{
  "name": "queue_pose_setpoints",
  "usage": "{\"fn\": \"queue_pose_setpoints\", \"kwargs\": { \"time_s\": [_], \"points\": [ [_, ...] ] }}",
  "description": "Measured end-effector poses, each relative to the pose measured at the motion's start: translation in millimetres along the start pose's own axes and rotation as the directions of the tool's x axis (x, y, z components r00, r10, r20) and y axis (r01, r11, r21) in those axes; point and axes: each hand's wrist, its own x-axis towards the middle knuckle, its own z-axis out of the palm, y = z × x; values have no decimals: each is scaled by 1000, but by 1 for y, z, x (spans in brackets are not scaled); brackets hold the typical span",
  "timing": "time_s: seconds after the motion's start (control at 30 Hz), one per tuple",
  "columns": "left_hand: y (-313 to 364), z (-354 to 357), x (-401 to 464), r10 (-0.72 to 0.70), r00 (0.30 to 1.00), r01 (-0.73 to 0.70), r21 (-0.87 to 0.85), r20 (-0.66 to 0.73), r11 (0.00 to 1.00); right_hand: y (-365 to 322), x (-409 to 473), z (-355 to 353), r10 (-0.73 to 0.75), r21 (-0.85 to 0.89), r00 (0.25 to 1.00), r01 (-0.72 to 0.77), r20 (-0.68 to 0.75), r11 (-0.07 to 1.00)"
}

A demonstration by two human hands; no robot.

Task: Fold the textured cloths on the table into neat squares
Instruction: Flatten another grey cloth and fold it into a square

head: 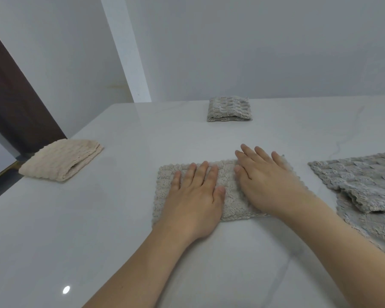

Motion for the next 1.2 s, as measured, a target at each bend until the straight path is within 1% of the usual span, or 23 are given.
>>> {"fn": "queue_pose_setpoints", "kwargs": {
  "time_s": [0.03,0.07,0.13,0.23,0.43,0.53,0.63,0.7,0.77,0.8,0.87,0.9,0.93,1.0,1.03,1.2],
  "points": [
    [0,0,1,0,1000,0,-9,1,1000,-3,-7,1,-15,31,999,14,35,999],
    [-1,0,2,-3,1000,3,-18,-1,1000,-6,-13,5,-36,25,998,34,51,999],
    [-1,1,4,-16,1000,16,-28,-7,999,-7,-20,14,-71,-42,997,72,23,997],
    [0,2,5,-34,999,34,1,-13,999,-5,-18,19,-41,-53,999,42,22,998],
    [0,4,4,-52,998,53,26,-33,998,1,-17,18,-57,-48,996,60,64,997],
    [-6,1,-1,-104,994,104,24,-28,994,19,-24,9,-2,-55,998,6,67,998],
    [-23,-3,-10,-186,982,186,0,-23,983,42,-33,2,102,-41,989,-98,105,994],
    [-32,-7,-17,-239,971,239,3,10,971,52,-36,-4,165,-99,978,-153,130,983],
    [-32,-17,-16,-249,967,248,44,42,968,48,-33,-14,180,-174,976,-157,125,972],
    [-27,-24,-12,-226,974,224,57,26,973,41,-29,-19,152,-177,983,-133,99,975],
    [-9,-32,-2,-130,987,133,34,-90,990,21,-19,-23,41,-121,999,-39,20,992],
    [2,-31,3,-80,986,83,16,-146,996,12,-16,-20,-16,-98,1000,16,1,995],
    [11,-25,6,-48,986,50,4,-160,999,5,-15,-13,-57,-83,998,57,11,995],
    [18,-7,7,-55,994,56,10,-95,998,0,-20,7,-77,-77,996,80,43,994],
    [17,1,8,-75,994,77,17,-74,997,3,-20,14,-72,-80,997,74,33,994],
    [12,7,14,-90,994,92,32,-69,995,9,-19,20,-66,-87,998,65,-1,994]
  ]
}}
